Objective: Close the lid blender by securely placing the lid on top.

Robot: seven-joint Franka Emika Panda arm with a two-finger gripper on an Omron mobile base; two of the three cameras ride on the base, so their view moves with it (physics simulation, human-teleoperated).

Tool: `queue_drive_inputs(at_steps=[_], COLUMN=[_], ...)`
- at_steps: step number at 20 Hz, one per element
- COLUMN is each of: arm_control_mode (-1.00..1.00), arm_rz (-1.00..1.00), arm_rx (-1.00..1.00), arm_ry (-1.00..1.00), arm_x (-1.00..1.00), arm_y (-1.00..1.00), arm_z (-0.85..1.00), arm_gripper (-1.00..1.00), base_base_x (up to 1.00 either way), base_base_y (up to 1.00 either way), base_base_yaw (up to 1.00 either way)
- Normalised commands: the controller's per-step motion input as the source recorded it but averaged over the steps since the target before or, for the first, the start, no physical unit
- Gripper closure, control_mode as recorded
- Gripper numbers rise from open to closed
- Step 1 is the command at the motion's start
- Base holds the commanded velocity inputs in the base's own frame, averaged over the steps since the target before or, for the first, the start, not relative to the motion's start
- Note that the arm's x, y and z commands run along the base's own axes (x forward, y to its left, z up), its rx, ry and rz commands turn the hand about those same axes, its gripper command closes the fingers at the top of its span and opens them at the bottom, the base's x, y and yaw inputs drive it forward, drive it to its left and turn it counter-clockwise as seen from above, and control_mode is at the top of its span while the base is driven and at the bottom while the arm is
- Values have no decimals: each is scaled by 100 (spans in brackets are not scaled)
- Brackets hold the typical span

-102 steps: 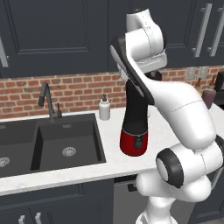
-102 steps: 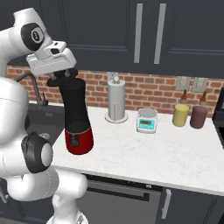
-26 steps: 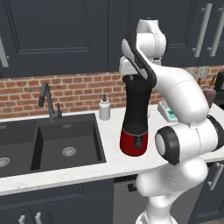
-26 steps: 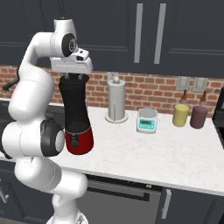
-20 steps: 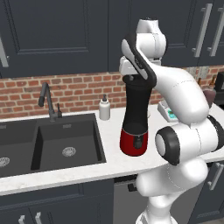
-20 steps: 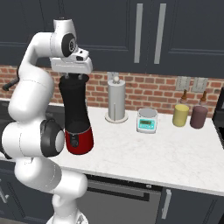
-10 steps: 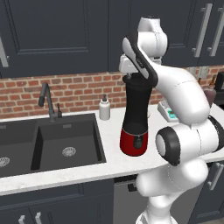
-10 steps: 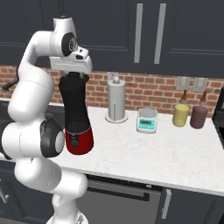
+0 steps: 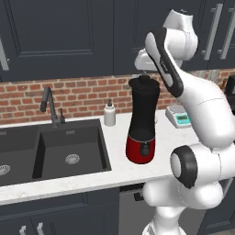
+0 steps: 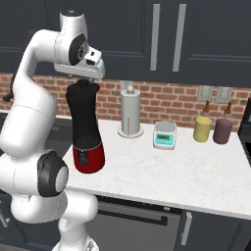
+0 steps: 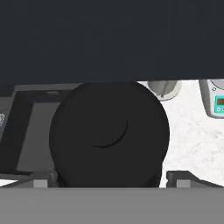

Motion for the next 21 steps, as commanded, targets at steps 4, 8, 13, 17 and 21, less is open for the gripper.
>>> queue_drive_inputs(at_steps=[4, 8, 13, 17, 21], arm_control_mode=[-100, -100, -100, -100, -100], arm_rz=[0, 0, 0, 0, 0], arm_rx=[8, 1, 0, 3, 20], arm_ry=[-34, -29, -25, -23, -33], arm_x=[-100, -100, -100, -100, -100], arm_y=[-100, -100, -100, -100, -99], arm_z=[-38, -60, -66, -36, 34], arm_gripper=[-100, -100, -100, -100, -100], base_base_x=[0, 0, 0, 0, 0], base_base_y=[0, 0, 0, 0, 0], base_base_yaw=[0, 0, 0, 0, 0])
